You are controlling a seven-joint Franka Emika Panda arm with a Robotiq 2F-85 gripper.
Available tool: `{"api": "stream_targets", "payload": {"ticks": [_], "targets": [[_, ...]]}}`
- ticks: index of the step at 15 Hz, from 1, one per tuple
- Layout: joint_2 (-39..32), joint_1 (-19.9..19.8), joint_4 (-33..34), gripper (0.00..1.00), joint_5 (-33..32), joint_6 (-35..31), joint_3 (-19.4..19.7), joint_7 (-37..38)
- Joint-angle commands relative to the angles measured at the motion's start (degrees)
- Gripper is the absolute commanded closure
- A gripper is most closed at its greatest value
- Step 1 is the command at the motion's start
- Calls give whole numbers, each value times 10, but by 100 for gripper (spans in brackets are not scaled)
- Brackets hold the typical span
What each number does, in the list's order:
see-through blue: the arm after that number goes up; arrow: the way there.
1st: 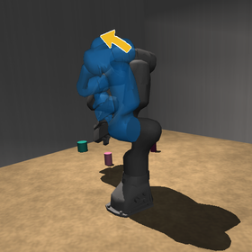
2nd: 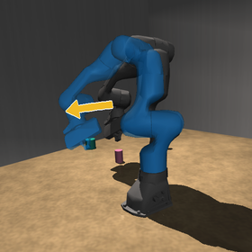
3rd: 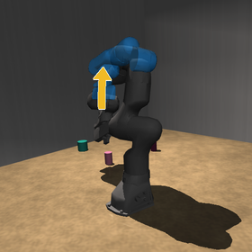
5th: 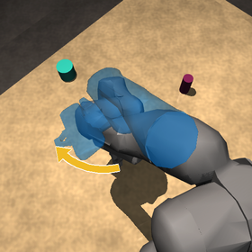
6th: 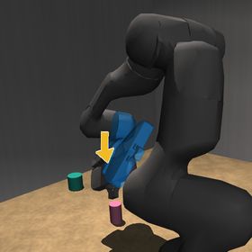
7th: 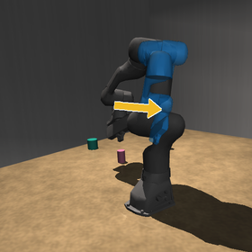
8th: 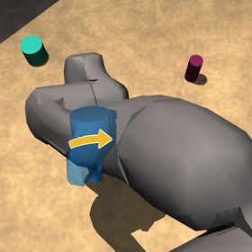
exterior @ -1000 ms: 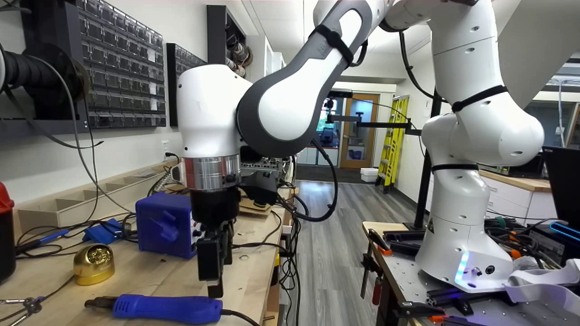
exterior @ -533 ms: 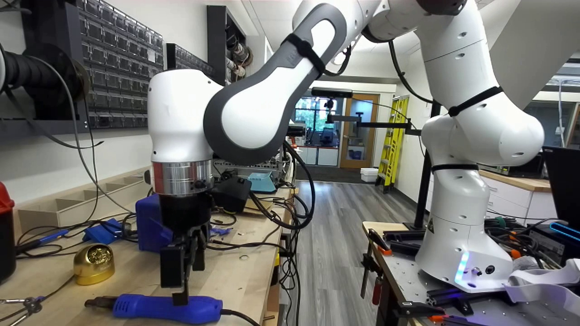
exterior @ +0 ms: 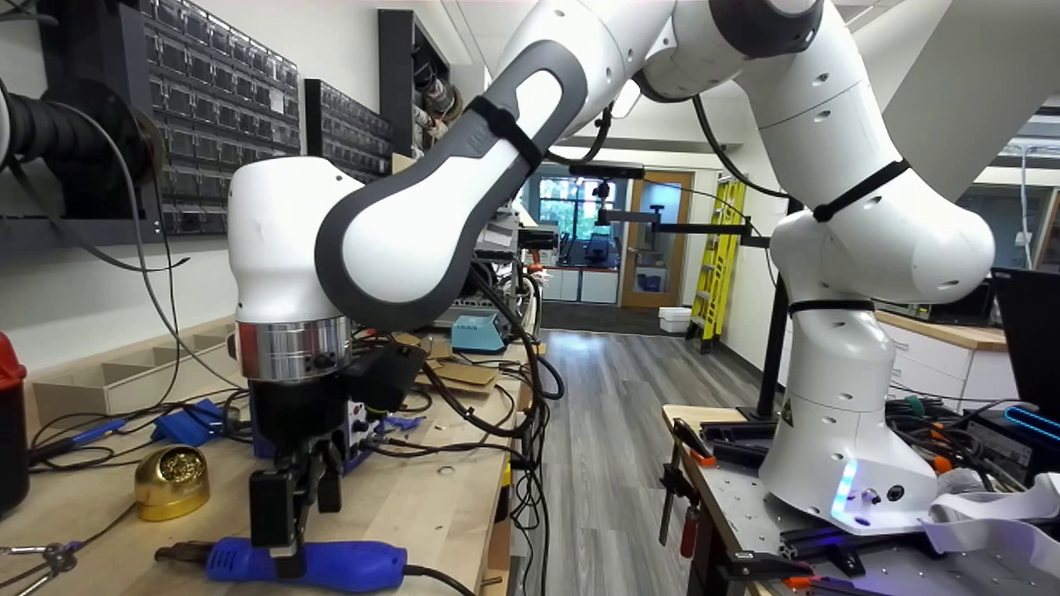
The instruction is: Place the blue handle on the holder
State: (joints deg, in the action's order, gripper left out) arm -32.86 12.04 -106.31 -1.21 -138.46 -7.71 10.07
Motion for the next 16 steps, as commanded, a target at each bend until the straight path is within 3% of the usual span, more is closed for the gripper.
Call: {"api": "stream_targets", "payload": {"ticks": [1,3,4,5,10,11,13,16], "targets": [[-24,3,40,0,-1,32,5,-25],[-30,4,47,0,-4,34,6,-34],[-32,2,49,25,0,37,4,-37],[-30,3,46,26,-1,37,6,-37],[-19,-8,28,59,4,34,-1,-65],[-21,-7,28,16,0,36,1,-70],[-33,-10,32,20,1,36,1,-82],[-56,-12,39,3,-2,39,4,-95]]}}
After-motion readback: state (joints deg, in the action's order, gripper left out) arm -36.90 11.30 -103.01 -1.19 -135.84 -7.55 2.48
